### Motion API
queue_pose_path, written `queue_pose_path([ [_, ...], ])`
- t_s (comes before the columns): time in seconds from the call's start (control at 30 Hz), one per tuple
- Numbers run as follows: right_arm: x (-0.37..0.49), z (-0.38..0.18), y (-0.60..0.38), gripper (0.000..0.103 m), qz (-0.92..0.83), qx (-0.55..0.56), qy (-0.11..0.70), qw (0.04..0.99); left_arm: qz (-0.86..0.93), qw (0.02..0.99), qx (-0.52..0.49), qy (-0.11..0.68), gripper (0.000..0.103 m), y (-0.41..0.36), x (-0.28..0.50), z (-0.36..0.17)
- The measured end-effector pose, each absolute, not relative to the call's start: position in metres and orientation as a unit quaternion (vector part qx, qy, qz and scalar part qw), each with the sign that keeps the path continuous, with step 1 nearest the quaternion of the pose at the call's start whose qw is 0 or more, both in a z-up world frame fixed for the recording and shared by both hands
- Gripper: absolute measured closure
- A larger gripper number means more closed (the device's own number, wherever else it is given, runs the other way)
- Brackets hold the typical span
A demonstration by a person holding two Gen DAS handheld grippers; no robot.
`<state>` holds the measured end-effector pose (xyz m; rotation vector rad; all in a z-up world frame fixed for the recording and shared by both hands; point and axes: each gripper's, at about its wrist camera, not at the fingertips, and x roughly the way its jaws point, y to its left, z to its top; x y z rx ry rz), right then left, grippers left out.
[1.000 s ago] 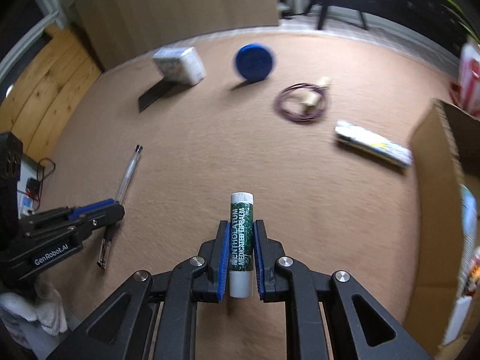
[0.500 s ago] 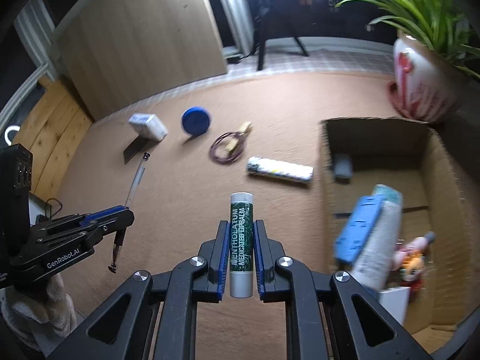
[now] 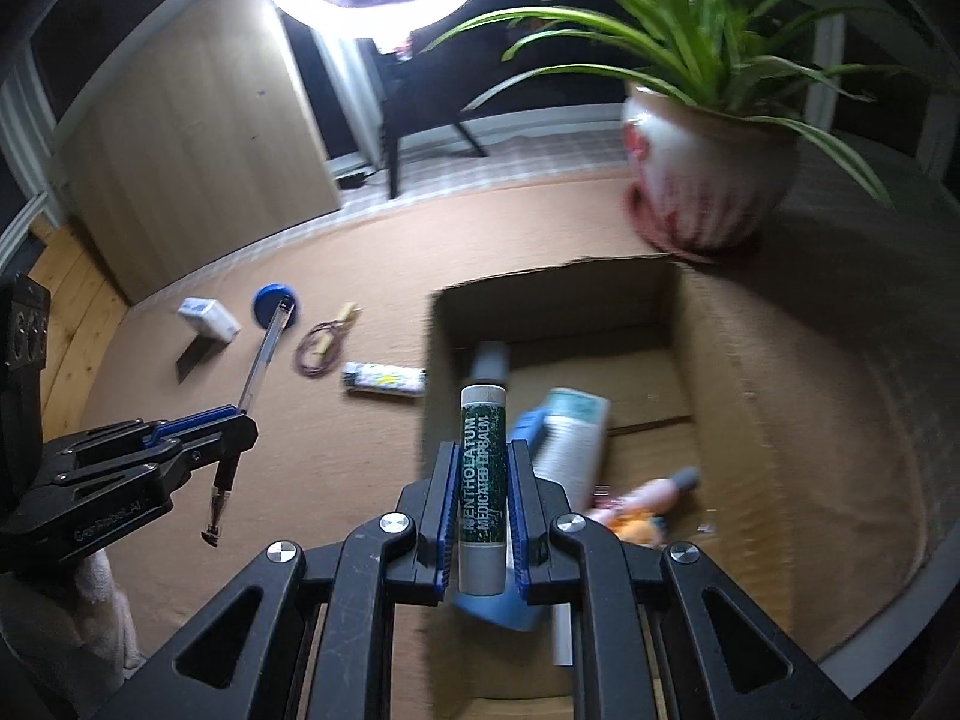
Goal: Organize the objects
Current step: 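Carry the pen and lip balm into the box and open both tools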
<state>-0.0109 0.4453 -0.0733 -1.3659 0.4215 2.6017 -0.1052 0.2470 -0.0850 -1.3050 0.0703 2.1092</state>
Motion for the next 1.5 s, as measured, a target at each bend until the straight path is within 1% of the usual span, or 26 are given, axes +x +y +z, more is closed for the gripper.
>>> queue_pose_path([
  [0.27, 0.007, -0.082, 0.477, 0.089, 0.866, -0.461, 0.157, 0.112, 0.778, 0.361, -0.514, 0.014, 0.092, 0.302, -0.105, -0.088],
  [0.53, 0.016, -0.089, 0.493, 0.089, 0.861, -0.465, 0.169, 0.117, 0.767, 0.374, -0.521, 0.021, 0.092, 0.344, -0.105, -0.095],
  [0.93, 0.023, -0.090, 0.498, 0.089, 0.863, -0.459, 0.182, 0.112, 0.765, 0.376, -0.521, 0.049, 0.091, 0.368, -0.099, -0.099],
  [0.97, 0.024, -0.090, 0.497, 0.087, 0.864, -0.457, 0.180, 0.112, 0.764, 0.376, -0.522, 0.049, 0.090, 0.367, -0.100, -0.099],
  [1.0, 0.023, -0.090, 0.496, 0.072, 0.863, -0.460, 0.177, 0.114, 0.763, 0.375, -0.524, 0.051, 0.079, 0.366, -0.100, -0.099],
  [1.03, 0.023, -0.090, 0.496, 0.049, 0.862, -0.462, 0.175, 0.117, 0.761, 0.375, -0.526, 0.052, 0.063, 0.366, -0.100, -0.099],
  [1.07, 0.023, -0.089, 0.495, 0.040, 0.862, -0.461, 0.172, 0.121, 0.763, 0.376, -0.523, 0.051, 0.056, 0.364, -0.100, -0.098],
  [1.1, 0.024, -0.088, 0.493, 0.035, 0.865, -0.456, 0.171, 0.124, 0.767, 0.374, -0.519, 0.051, 0.049, 0.362, -0.100, -0.096],
  [1.5, 0.011, -0.085, 0.472, 0.035, 0.867, -0.459, 0.160, 0.110, 0.778, 0.349, -0.521, 0.033, 0.048, 0.323, -0.112, -0.097],
])
